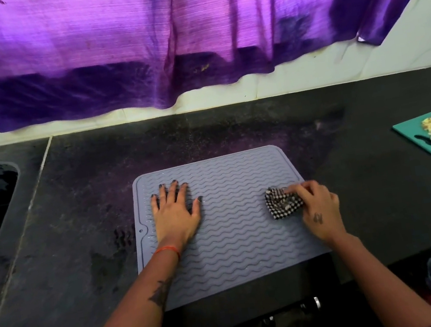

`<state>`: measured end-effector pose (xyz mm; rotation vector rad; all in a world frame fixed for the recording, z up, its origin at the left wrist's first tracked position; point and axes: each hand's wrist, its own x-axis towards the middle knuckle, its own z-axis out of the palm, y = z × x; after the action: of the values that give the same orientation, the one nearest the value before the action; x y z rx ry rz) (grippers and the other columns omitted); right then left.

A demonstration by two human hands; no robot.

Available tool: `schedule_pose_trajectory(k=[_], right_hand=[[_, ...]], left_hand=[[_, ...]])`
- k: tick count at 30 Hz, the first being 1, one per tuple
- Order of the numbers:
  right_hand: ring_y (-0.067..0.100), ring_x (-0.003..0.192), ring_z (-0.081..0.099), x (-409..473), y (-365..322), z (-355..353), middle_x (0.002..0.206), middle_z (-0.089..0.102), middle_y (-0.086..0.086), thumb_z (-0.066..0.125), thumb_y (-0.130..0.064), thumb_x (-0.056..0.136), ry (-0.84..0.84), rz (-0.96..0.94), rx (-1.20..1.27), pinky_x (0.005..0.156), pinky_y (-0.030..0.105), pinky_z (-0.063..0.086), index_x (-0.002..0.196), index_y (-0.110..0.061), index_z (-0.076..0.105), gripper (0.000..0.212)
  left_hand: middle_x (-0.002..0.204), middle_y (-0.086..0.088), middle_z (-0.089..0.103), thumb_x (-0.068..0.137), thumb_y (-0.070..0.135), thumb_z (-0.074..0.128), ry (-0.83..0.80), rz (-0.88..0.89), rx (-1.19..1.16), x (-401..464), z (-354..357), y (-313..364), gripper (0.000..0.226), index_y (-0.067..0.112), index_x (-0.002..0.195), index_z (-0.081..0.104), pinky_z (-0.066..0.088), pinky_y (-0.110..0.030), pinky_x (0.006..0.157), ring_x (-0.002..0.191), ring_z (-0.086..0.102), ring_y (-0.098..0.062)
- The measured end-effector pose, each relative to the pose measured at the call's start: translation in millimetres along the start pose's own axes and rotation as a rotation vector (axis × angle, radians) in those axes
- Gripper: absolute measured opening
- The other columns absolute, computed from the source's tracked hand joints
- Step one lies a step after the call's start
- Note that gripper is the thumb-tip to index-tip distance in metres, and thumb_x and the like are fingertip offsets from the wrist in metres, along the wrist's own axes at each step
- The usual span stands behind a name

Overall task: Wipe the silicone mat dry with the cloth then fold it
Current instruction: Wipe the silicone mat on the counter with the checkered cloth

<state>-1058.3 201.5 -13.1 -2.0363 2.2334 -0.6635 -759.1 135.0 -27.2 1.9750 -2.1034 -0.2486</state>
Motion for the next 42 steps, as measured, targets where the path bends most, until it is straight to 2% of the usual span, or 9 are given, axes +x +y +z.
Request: schedule_pose_trajectory(k=[3,7,13,18,23,28,36,38,42], right_hand=[[0.030,0.110,0.048,-18.1,0.3,10.3,0.113,0.052,0.005,0.040,0.000,0.068,0.032,0.011,0.024,0.092,0.046,0.033,0.113,-0.037,0.049,0.059],[0.026,0.108,0.044,0.2,-1.0,-7.4,0.114,0.051,0.002,0.045,0.008,0.068,-0.101,0.031,0.050,0.093,0.042,0.028,0.113,-0.034,0.058,0.063],[0.027,0.103,0.049,-44.2,-2.0,5.0,0.110,0.052,0.000,0.040,-0.002,0.063,0.065,0.067,0.083,0.089,0.041,0.030,0.109,-0.037,0.054,0.059],[0.024,0.100,0.049,-29.7,-1.6,-14.0,0.107,0.053,0.001,0.034,-0.006,0.061,-0.009,0.060,0.088,0.086,0.037,0.027,0.107,-0.033,0.062,0.061],[0.024,0.103,0.047,-74.7,-3.5,-4.2,0.109,0.050,0.001,0.042,-0.004,0.065,0.118,0.127,0.026,0.087,0.040,0.030,0.112,-0.032,0.056,0.057],[0.024,0.100,0.047,-62.9,-6.9,-14.5,0.107,0.051,0.001,0.045,-0.004,0.064,0.072,0.147,0.027,0.085,0.039,0.029,0.112,-0.033,0.058,0.058],[0.023,0.096,0.046,-93.3,-30.5,-6.5,0.103,0.052,0.002,0.045,-0.016,0.058,0.100,0.141,-0.118,0.078,0.040,0.034,0.109,-0.028,0.059,0.054],[0.024,0.095,0.049,-81.4,-28.6,-13.2,0.102,0.053,0.000,0.042,-0.019,0.061,0.074,0.152,-0.013,0.077,0.040,0.037,0.109,-0.028,0.060,0.051],[0.022,0.096,0.054,-62.3,-33.8,-26.6,0.099,0.059,-0.001,0.060,-0.004,0.078,0.062,0.304,0.459,0.077,0.031,0.038,0.103,-0.023,0.063,0.032]], left_hand=[[0.156,-0.002,0.018,0.095,0.054,0.026,-0.006,-0.001,0.010,1.0,0.3,-0.5,0.061,0.023,0.147,0.025,0.000,-0.045,0.117,0.145,0.006,-0.025],[0.156,-0.003,0.020,0.089,0.058,0.018,-0.001,0.014,0.009,-1.6,0.1,-2.2,0.068,0.022,0.147,0.026,0.001,-0.044,0.118,0.145,0.008,-0.025],[0.154,-0.005,0.026,0.095,0.051,0.030,0.045,-0.011,-0.033,-7.6,0.8,-0.5,0.060,0.018,0.145,0.032,0.003,-0.042,0.118,0.144,0.013,-0.025],[0.153,-0.006,0.029,0.091,0.050,0.025,0.041,0.002,-0.058,-9.2,0.8,-2.9,0.062,0.018,0.143,0.036,0.004,-0.041,0.118,0.143,0.015,-0.027],[0.153,-0.005,0.027,0.087,0.047,0.023,0.032,0.059,-0.139,-24.0,2.2,-14.0,0.065,0.016,0.143,0.037,0.001,-0.037,0.118,0.144,0.014,-0.024],[0.153,-0.004,0.027,0.087,0.046,0.022,0.038,0.076,-0.135,-30.0,0.3,-14.2,0.065,0.016,0.143,0.036,0.001,-0.036,0.117,0.144,0.015,-0.024],[0.145,-0.004,0.043,0.093,0.031,0.049,0.110,0.066,-0.323,-35.6,1.9,-21.0,0.045,0.014,0.134,0.050,0.009,-0.036,0.118,0.140,0.027,-0.023],[0.142,-0.005,0.047,0.091,0.019,0.056,0.135,0.060,-0.415,-36.4,-0.2,-22.3,0.040,0.012,0.131,0.053,0.015,-0.038,0.118,0.138,0.031,-0.024],[0.132,-0.008,0.056,0.088,0.014,0.056,0.266,0.016,-0.466,-45.9,-15.0,-42.5,0.034,0.010,0.121,0.061,0.019,-0.040,0.116,0.130,0.043,-0.027]])
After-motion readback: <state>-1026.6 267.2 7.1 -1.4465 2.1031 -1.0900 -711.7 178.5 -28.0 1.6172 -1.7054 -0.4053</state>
